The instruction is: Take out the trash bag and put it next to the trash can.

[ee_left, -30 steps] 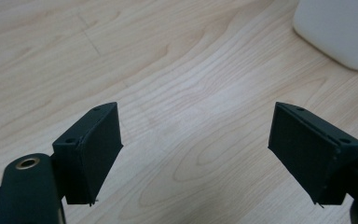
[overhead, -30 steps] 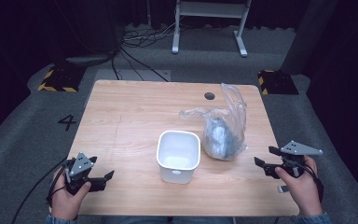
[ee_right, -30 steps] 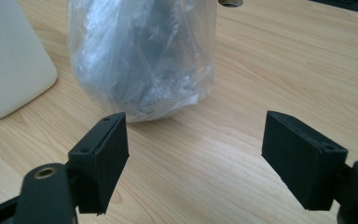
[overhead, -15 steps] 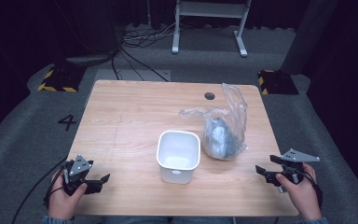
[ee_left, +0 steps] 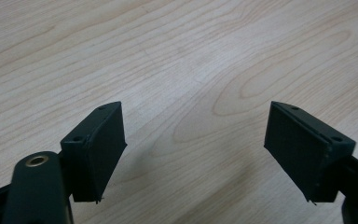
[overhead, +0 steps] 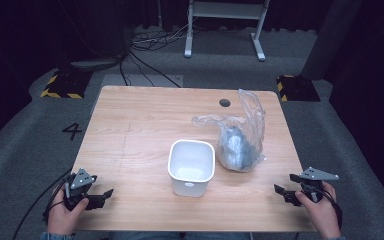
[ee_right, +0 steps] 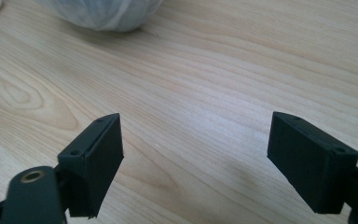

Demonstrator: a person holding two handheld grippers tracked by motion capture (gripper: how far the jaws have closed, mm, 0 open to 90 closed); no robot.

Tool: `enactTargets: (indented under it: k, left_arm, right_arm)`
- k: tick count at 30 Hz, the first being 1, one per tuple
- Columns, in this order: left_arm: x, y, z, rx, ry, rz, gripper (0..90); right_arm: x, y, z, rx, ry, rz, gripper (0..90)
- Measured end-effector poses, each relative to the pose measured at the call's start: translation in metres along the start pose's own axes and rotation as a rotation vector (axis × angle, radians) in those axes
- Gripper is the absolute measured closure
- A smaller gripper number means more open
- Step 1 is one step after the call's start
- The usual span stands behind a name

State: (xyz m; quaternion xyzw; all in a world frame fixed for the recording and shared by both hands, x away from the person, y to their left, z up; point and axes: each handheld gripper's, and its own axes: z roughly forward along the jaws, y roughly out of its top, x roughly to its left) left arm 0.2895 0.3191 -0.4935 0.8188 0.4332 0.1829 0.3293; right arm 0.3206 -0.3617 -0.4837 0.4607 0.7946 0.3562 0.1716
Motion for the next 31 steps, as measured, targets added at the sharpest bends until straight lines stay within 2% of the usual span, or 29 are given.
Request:
enactTargets:
  k: [5,8,13,18,19,22,26,31]
  left_arm:
    - [0.005,-0.006,0.005,0.016,-0.023,0.042,19.7]
    - [0.008,-0.009,0.007,-0.011,-0.048,0.017,17.9]
    - [0.01,-0.011,0.008,-0.022,-0.059,0.023,15.7]
    - [0.011,-0.011,0.008,-0.024,-0.055,0.009,15.2]
    - [0.012,-0.011,0.008,-0.026,-0.044,0.008,15.2]
    - [0.012,-0.01,0.008,-0.026,-0.03,-0.019,15.2]
    - [0.013,-0.01,0.009,-0.025,-0.02,-0.026,15.1]
    - [0.013,-0.01,0.009,-0.025,-0.017,-0.027,15.1]
  right_arm:
    - [0.0,-0.007,0.007,0.014,-0.013,-0.012,17.4]
    - [0.0,-0.01,0.013,0.028,-0.012,-0.021,16.8]
    - [0.0,-0.012,0.017,0.005,-0.035,-0.035,15.7]
    - [0.0,-0.011,0.019,0.002,-0.049,-0.047,12.6]
    - [0.001,-0.011,0.019,0.005,-0.049,-0.043,11.7]
    - [0.0,-0.01,0.021,0.012,-0.056,-0.037,7.6]
    - [-0.001,-0.007,0.025,0.031,-0.061,-0.032,1.0]
    - [-0.002,-0.006,0.026,0.034,-0.057,-0.036,0.1]
